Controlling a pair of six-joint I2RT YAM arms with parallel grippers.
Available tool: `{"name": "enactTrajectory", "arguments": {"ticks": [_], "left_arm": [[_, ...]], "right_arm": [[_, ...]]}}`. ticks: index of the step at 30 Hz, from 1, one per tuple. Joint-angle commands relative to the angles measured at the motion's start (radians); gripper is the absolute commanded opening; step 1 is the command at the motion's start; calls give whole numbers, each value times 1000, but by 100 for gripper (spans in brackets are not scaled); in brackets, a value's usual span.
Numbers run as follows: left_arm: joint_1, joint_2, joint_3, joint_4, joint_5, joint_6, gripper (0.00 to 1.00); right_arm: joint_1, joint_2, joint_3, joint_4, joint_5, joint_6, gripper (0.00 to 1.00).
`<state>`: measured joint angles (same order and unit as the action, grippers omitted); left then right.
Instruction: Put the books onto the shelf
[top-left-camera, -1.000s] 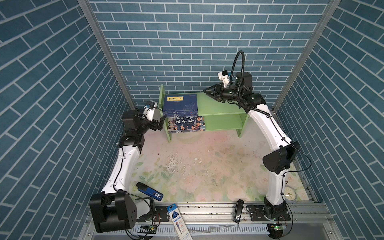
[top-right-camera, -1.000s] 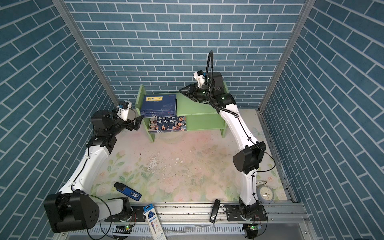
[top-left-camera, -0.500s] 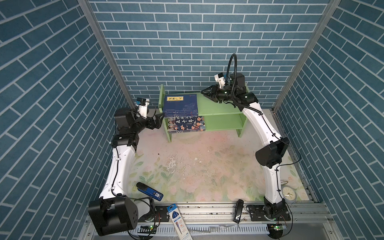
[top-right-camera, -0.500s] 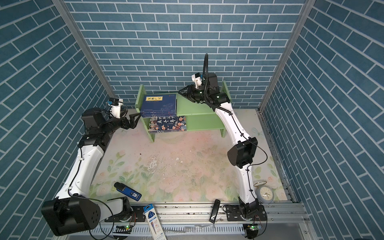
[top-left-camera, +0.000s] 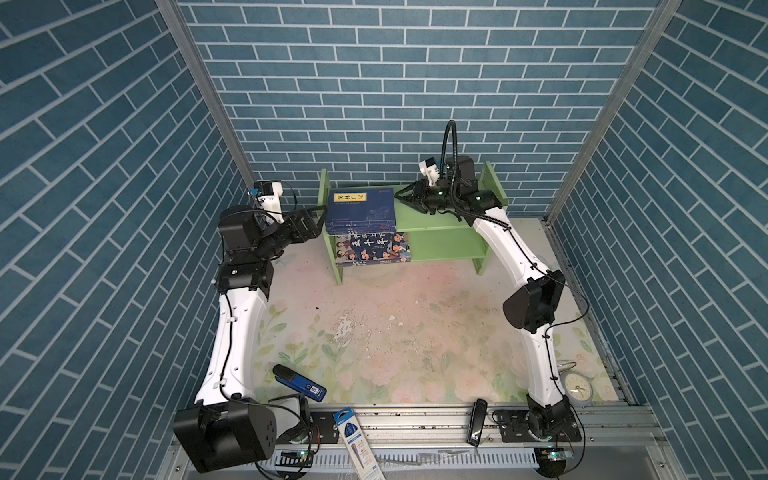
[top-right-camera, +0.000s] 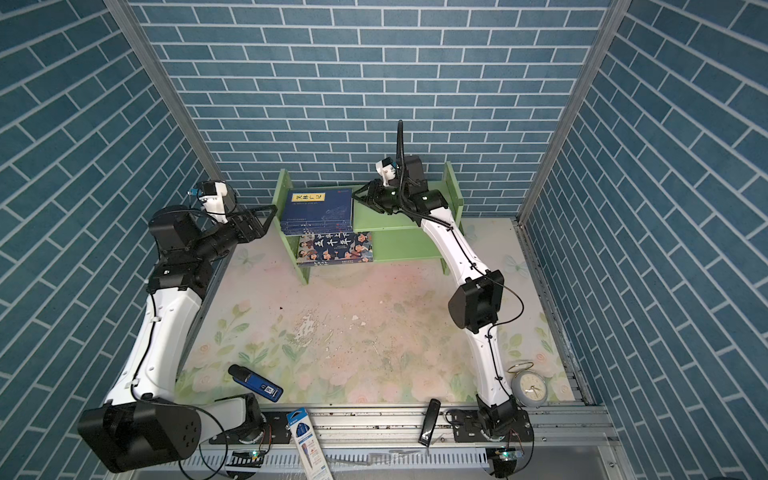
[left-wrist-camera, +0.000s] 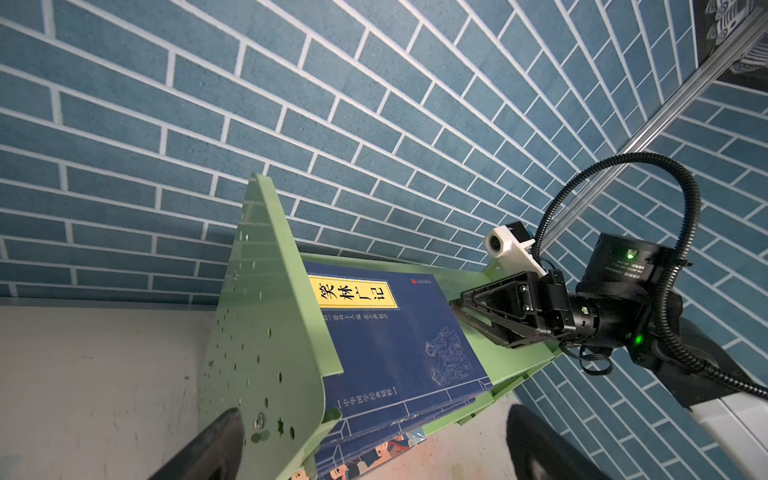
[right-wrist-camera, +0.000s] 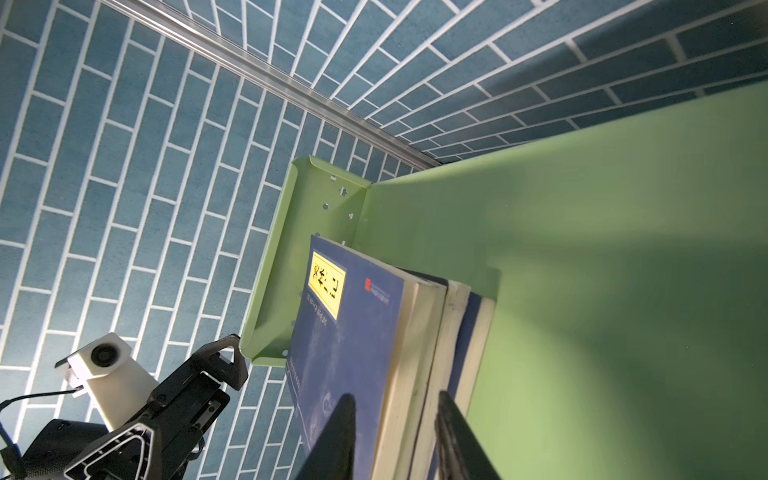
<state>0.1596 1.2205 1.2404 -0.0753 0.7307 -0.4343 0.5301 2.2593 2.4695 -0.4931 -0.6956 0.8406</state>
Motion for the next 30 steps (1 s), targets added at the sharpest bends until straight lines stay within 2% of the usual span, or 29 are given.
{"name": "enactTrajectory", "arguments": {"ticks": [1,11,30], "left_arm": [[6,-25,10,25,22,-28,100],[6,-23,8,34,19,-29,100],[6,-18,1,45,13,-38,100]], "right_arm": [[12,21,16,65,-28,30,33],[14,38,20,72,-36,40,28],[15,79,65,90,-77,67,14]]}}
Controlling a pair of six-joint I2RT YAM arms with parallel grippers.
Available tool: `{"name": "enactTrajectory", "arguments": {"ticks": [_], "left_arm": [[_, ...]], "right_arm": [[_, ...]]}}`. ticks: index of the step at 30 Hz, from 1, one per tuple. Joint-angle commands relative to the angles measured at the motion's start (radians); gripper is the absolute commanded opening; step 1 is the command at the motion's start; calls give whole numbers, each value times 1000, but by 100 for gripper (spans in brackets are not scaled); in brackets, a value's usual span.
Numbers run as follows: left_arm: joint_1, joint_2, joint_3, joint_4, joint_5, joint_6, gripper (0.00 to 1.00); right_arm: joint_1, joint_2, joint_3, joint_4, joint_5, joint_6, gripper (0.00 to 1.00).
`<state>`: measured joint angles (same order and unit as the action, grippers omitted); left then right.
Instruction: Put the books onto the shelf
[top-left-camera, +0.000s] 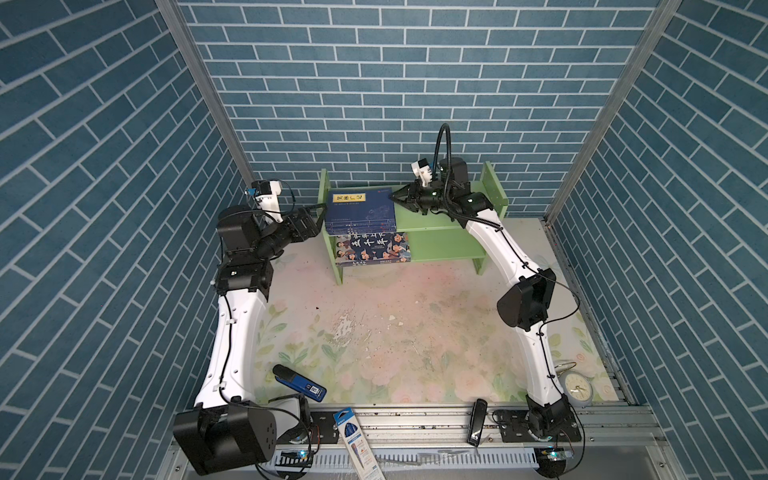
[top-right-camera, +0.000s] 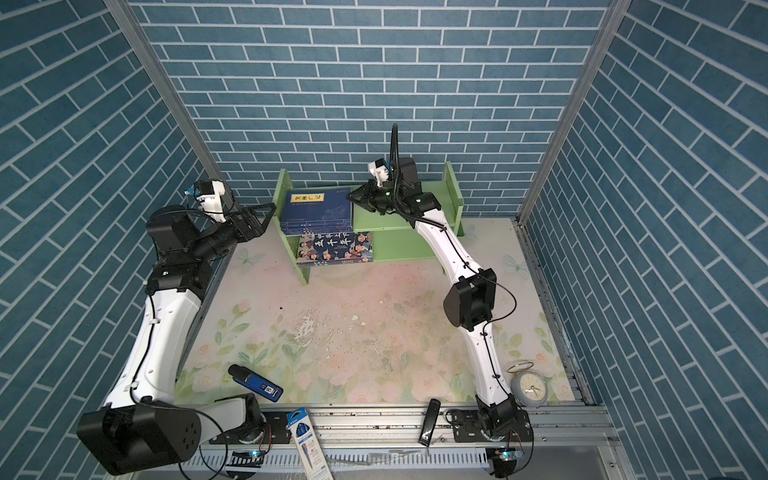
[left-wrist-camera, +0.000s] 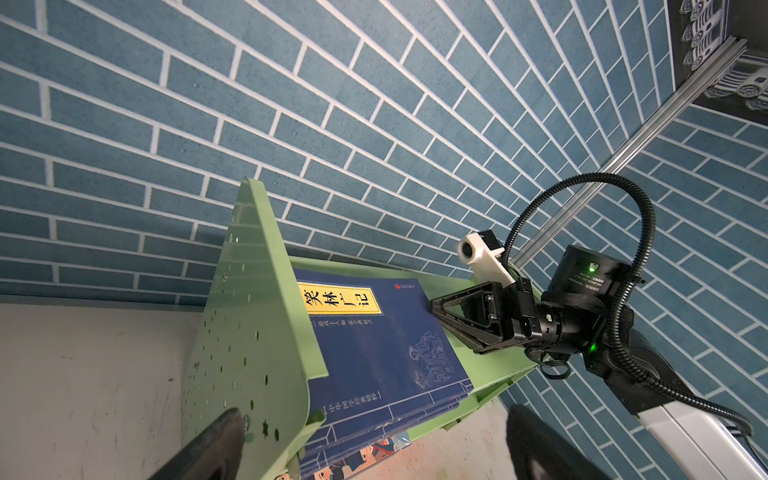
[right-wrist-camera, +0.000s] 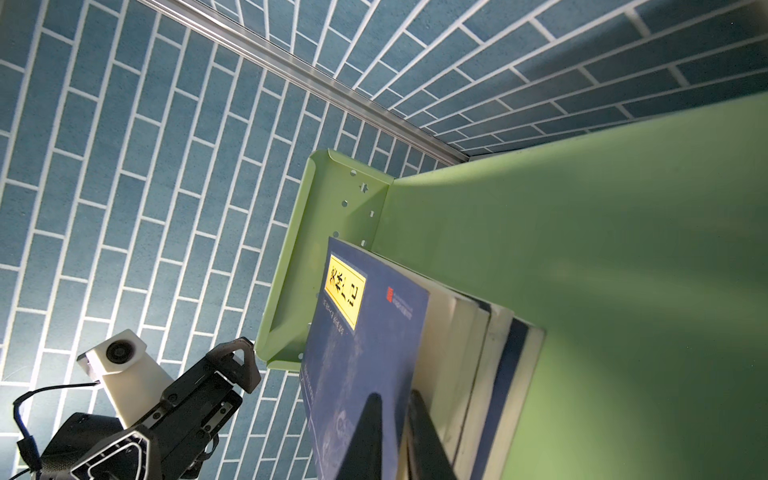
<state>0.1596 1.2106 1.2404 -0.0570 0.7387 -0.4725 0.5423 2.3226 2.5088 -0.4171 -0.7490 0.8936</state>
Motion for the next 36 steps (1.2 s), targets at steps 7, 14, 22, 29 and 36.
{"name": "enactTrajectory", "arguments": {"ticks": [7,14,22,29,36], "left_arm": [[6,-8,12,16,4,0,100],[13,-19,77,-107,-59,0,100],[38,-70,120,-322,-105,76,100],[68,-193,-170,-402,-184,175,100],[93,-313,-496,-232,-215,343,100]], "right_arm": [[-1,-14,33,9,1,-4,33],[-34,-123,33,-12,127,-85,39],[-59,-420,-104,-73,400,-325,60],[-58,-894,-787,137,573,-441,99],[-58,-1248,-1364,217,695,-478,99]]}}
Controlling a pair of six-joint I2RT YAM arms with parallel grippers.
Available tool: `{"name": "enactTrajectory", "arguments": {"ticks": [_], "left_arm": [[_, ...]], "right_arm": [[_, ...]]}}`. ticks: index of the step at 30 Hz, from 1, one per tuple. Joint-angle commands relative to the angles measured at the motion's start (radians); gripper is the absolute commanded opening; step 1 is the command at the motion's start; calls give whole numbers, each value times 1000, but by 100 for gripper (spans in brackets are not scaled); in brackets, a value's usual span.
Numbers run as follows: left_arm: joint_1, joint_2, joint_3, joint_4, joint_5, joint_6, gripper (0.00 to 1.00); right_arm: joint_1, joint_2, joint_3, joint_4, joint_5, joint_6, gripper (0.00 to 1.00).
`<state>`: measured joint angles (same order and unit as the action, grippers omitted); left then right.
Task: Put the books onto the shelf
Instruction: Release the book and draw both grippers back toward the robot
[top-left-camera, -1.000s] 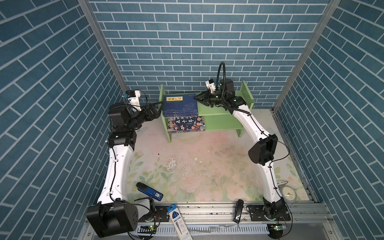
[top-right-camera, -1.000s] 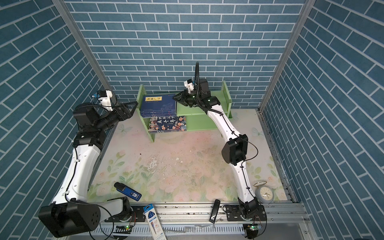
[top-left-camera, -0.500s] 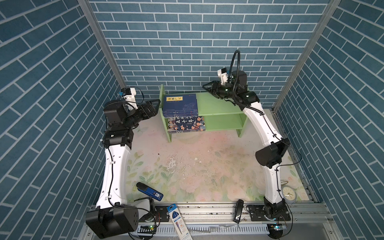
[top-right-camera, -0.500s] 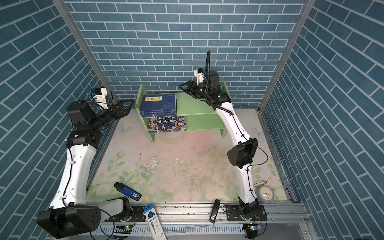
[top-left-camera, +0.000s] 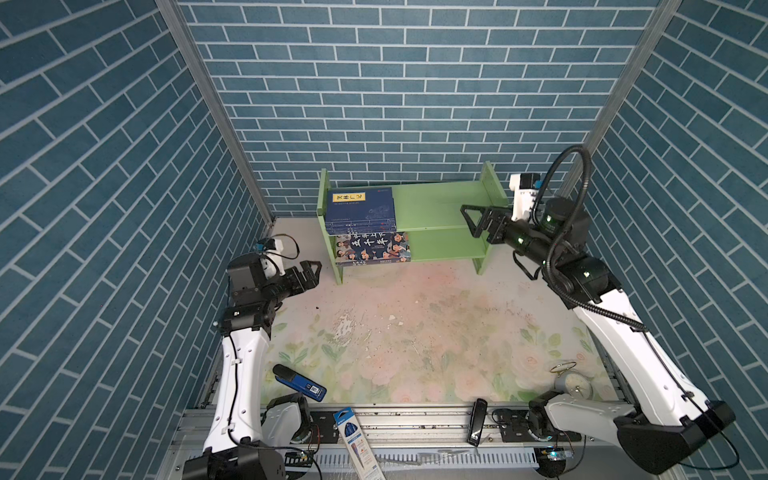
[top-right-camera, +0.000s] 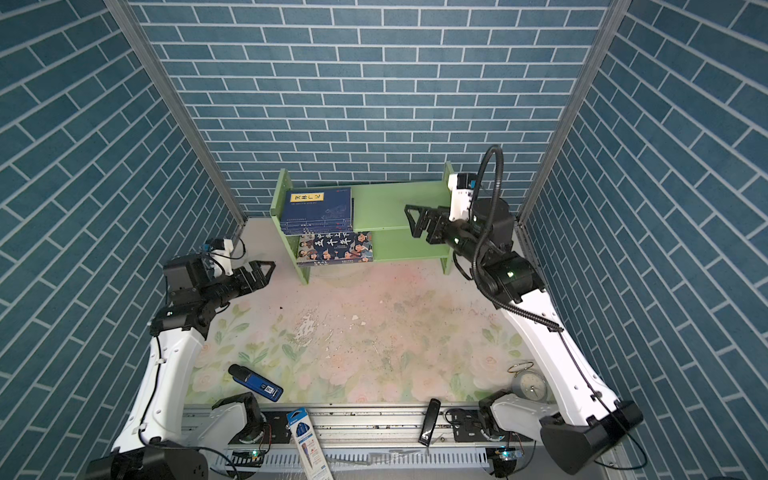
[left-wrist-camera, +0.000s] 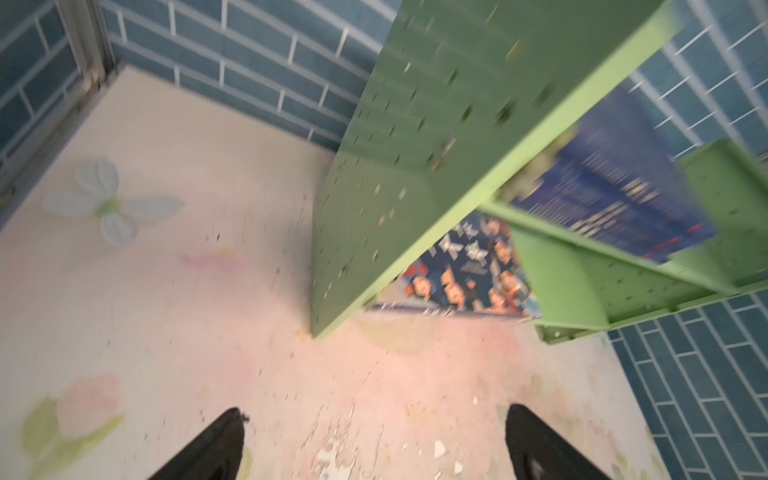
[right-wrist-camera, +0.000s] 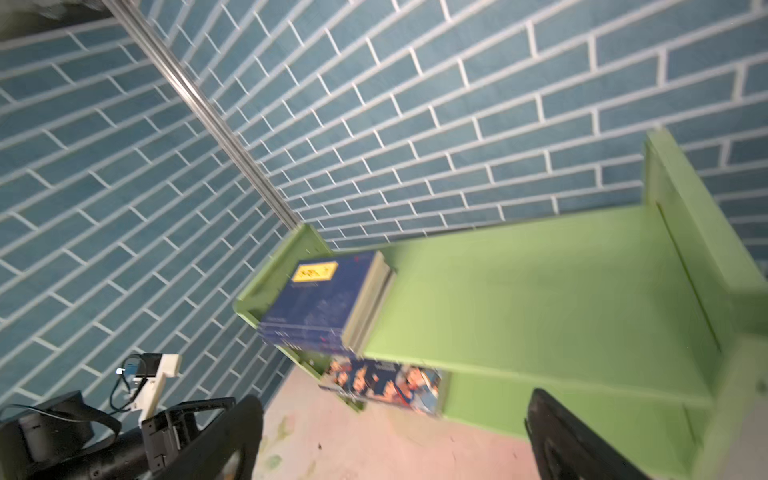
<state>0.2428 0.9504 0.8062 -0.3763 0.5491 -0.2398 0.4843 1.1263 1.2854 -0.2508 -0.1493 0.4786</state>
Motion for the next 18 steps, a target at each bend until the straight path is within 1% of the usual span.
{"name": "enactTrajectory", "arguments": {"ticks": [1,2,5,7,9,12,15,17,18], "left_arm": [[10,-67,-102,145,-41,140,100],[9,-75,-159,198,-64,152,100],[11,-79,-282,384,-66,192,100],[12,-57,-351,501,-52,189,100],[12,-19,-402,602,-49,172,100],[12,30,-470,736,-57,197,100],[13,66,-513,832,-15,238,100],[13,105,-531,910,11,261,100],[13,129,-539,950,18,276,100]], "right_arm": [[0,-99,-222,67,116,-64,99],[0,-135,-288,84,144,-73,99],[0,-254,-503,168,266,-91,99],[-1,-313,-619,225,365,-93,99],[-1,-343,-700,283,427,-112,99],[-3,-337,-805,394,556,-156,99],[-23,-285,-860,457,656,-234,99],[-57,-264,-908,524,674,-248,99],[-86,-259,-926,550,651,-245,99]]}}
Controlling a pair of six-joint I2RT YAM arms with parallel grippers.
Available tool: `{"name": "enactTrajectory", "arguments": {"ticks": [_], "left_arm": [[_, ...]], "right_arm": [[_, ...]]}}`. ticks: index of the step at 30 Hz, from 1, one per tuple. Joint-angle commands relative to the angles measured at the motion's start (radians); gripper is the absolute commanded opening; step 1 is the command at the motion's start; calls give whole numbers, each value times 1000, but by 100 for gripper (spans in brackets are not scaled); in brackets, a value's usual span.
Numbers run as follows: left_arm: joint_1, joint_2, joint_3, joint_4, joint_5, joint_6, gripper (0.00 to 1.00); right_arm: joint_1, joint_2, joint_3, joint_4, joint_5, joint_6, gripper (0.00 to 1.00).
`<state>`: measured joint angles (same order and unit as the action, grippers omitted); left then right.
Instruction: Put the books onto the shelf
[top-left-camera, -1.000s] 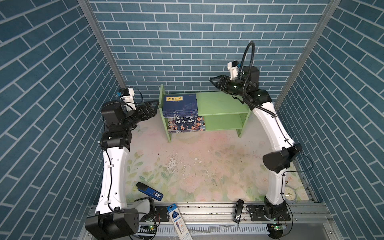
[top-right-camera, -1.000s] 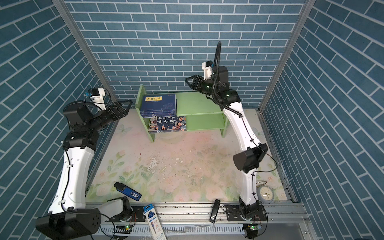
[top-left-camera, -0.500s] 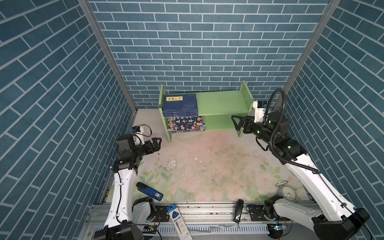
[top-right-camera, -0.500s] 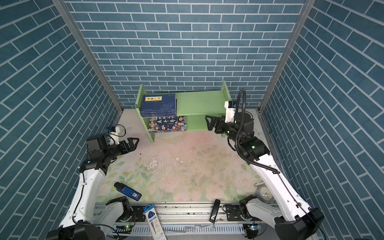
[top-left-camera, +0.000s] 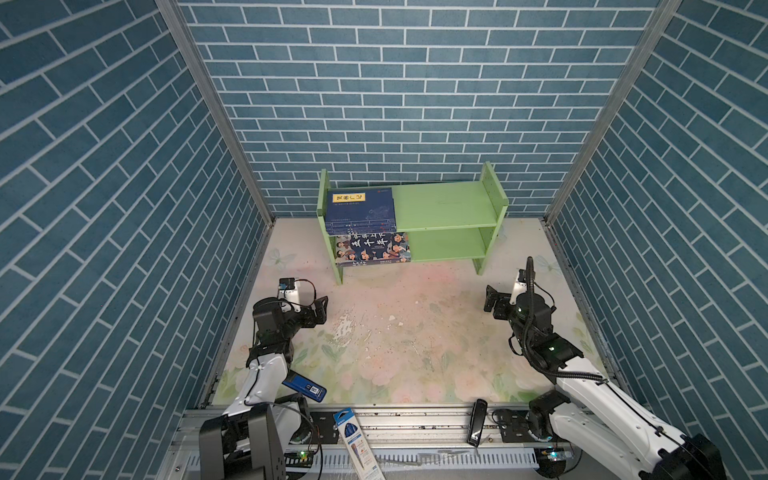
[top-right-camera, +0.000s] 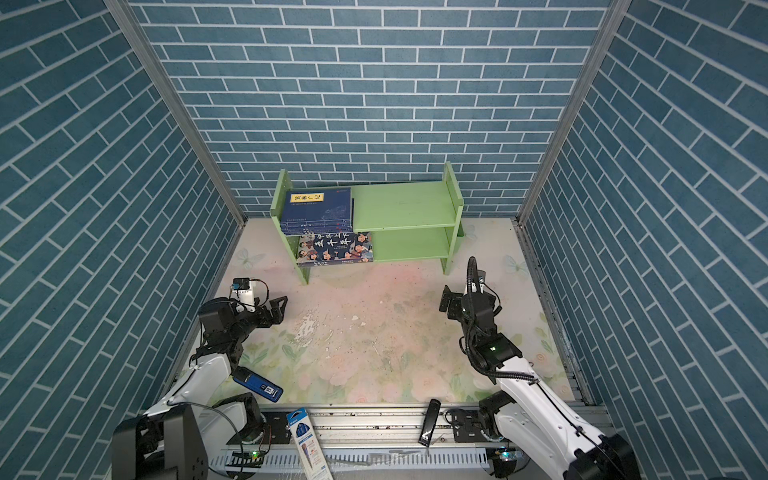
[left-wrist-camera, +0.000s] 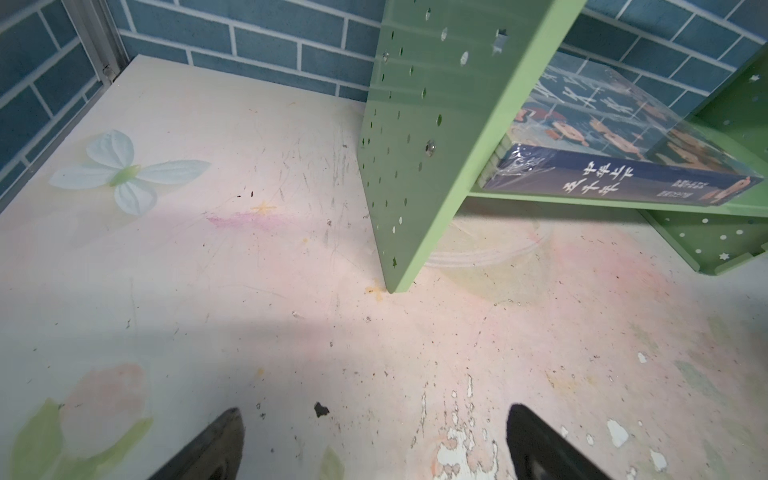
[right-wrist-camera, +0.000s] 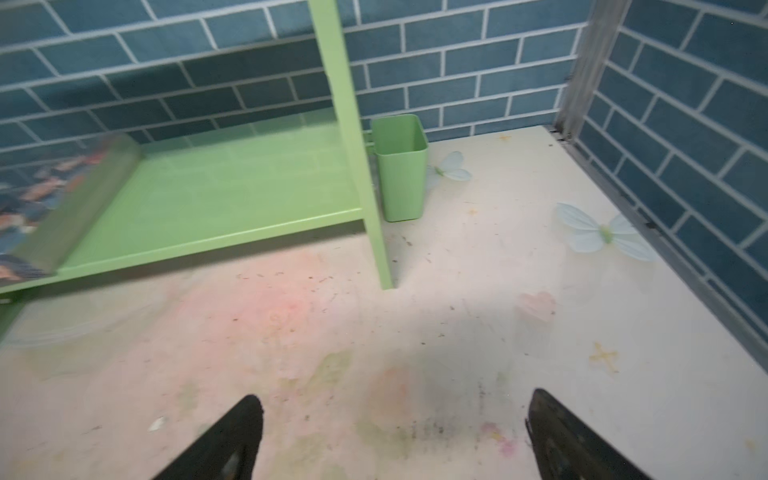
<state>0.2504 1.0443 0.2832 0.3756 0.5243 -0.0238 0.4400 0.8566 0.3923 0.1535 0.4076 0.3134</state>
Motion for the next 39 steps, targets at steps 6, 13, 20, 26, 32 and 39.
{"name": "enactTrajectory", "arguments": {"ticks": [6,13,20,26,32,39], "left_arm": [[23,208,-3,384,43,23,100],[30,334,24,536,10,-36,100],[30,342,45,492,10,-81,100],[30,275,-10,509,43,-55,100],[36,266,-35,555,-17,11,100],[1,480,-10,786,-34,-92,100]], "right_arm": [[-191,35,-125,331,19,-73,99],[-316,90,-143,450,-60,-137,99],[-424,234,-197,600,-176,-172,99],[-492,448,-201,869,-258,-189,99],[-541,633,-229,1109,-345,-170,99],[-572,726,-239,1208,-377,-139,99]]}}
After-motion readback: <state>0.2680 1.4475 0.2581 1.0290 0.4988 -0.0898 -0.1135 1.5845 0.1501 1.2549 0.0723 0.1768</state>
